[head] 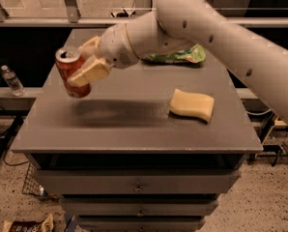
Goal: Pick coke can
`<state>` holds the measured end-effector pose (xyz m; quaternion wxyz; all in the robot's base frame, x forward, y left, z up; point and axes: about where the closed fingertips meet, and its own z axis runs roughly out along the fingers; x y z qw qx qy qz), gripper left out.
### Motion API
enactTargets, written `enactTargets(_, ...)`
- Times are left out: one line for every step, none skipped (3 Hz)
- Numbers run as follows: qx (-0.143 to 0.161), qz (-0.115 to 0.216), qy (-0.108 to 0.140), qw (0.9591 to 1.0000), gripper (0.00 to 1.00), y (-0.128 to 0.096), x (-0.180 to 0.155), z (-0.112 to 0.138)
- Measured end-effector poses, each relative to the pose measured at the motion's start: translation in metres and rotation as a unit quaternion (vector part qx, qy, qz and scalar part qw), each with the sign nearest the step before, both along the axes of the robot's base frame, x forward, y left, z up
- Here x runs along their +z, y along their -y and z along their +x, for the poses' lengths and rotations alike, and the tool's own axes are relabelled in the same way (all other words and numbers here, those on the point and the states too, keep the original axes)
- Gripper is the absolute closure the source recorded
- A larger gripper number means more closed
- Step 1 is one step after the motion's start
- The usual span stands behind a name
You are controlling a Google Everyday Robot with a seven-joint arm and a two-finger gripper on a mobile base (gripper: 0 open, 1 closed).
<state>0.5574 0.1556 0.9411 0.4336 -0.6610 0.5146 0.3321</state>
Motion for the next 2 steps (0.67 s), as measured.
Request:
enactTargets(-0.005,-0.002,0.040,0.9992,1.00,0.0050,0.0299,0.0050)
enactTargets(-0.005,-0.001,0.041,0.9992,1.00,0.0049,0.0305,0.0051)
